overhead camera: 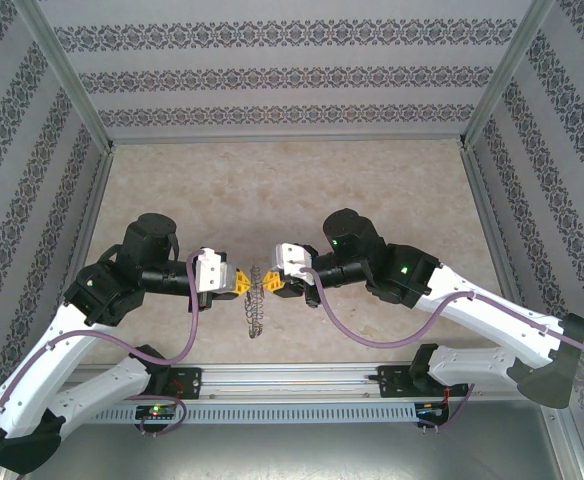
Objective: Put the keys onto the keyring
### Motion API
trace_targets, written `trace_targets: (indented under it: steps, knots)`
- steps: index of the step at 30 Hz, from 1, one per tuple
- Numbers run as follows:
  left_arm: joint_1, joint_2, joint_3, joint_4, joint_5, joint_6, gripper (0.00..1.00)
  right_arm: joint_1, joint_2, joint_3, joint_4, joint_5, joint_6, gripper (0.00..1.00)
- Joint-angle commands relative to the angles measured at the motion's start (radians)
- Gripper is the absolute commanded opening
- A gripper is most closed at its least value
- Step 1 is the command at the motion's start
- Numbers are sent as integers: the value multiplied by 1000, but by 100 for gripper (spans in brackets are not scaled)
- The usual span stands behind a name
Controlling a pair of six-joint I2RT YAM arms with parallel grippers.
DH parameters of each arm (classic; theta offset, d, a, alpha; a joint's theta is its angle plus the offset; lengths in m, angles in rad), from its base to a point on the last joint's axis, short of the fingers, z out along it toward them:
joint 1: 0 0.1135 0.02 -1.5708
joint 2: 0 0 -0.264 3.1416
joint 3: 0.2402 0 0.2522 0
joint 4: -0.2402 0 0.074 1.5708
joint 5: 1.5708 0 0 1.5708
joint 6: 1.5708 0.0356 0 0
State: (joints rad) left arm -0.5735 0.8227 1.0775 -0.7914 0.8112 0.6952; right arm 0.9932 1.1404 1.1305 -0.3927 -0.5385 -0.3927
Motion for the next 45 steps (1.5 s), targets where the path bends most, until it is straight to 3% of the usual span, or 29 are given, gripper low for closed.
trace_targets:
  steps: [1,45]
  knots:
    - [13,-17,11,47,42,-6,0,9,-9,12,3,11,-3,0]
    - [14,-15,13,47,40,-8,0,10,-5,15,2,-17,-3,0]
